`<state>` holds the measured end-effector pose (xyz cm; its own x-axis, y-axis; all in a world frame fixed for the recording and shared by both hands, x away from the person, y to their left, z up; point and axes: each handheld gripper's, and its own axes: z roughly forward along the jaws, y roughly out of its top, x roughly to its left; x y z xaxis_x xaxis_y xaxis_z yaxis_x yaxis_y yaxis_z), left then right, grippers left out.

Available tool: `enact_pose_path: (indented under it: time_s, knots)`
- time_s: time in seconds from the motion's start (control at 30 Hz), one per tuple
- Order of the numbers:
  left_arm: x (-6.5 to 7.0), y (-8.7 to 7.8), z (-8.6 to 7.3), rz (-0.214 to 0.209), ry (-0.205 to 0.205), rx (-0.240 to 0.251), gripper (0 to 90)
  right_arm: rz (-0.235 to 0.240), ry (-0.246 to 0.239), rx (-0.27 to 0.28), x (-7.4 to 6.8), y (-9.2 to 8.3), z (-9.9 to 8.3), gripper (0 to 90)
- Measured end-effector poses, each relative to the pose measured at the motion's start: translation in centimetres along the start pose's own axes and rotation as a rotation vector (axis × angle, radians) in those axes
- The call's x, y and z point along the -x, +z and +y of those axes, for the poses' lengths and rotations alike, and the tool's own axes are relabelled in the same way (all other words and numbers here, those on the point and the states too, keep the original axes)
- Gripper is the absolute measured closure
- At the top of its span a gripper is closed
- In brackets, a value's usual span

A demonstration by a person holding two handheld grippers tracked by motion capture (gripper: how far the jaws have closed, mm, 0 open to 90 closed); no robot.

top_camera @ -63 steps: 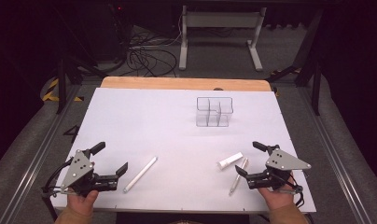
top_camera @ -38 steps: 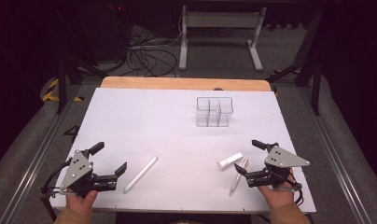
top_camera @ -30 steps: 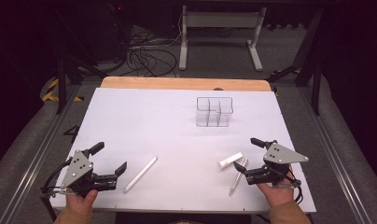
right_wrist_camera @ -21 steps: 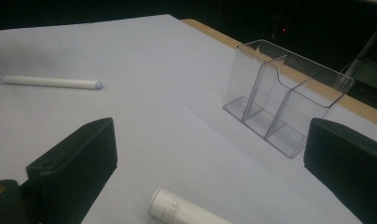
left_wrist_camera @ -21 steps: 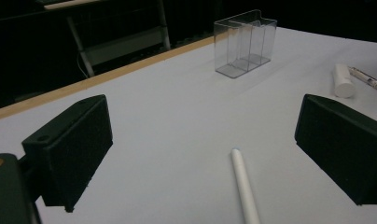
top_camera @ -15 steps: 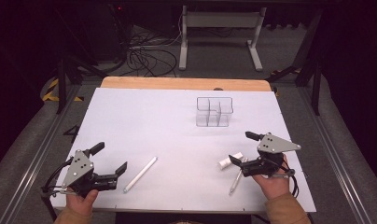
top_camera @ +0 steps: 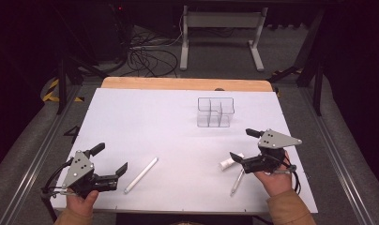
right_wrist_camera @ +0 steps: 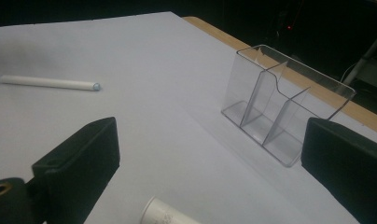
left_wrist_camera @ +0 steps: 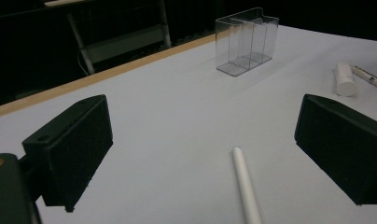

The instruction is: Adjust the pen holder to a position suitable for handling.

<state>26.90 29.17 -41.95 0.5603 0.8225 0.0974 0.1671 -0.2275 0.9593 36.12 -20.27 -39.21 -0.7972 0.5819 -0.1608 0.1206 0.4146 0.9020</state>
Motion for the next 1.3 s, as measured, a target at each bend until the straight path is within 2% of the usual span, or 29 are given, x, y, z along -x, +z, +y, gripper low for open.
enact_pose_path:
  time_s: [0.1,0.23,0.63,0.87,1.1,1.3]
  knots:
    - [0.0,0.0,0.0,0.009,-0.002,-0.005,5.2,0.004,-0.019,-0.033,0.2,0.2,0.7,7.6]
    - [0.0,0.1,0.0,0.01,-0.006,-0.009,5.2,0.029,-0.01,-0.059,0.6,0.5,1.3,12.5]
    - [-0.1,0.1,0.0,0.004,-0.01,-0.009,5.3,0.027,-0.037,-0.111,1.6,1.5,2.9,14.9]
    - [-0.2,0.1,0.0,0.001,-0.007,-0.012,5.3,0.023,-0.051,-0.109,2.2,1.9,3.9,15.6]
    - [-0.2,0.1,-0.1,0.001,-0.01,-0.012,5.3,0.022,-0.07,-0.13,2.8,2.8,4.8,16.0]
    - [-0.2,0.1,0.0,-0.002,-0.01,-0.013,5.5,0.034,-0.053,-0.121,3.4,3.4,4.9,16.1]
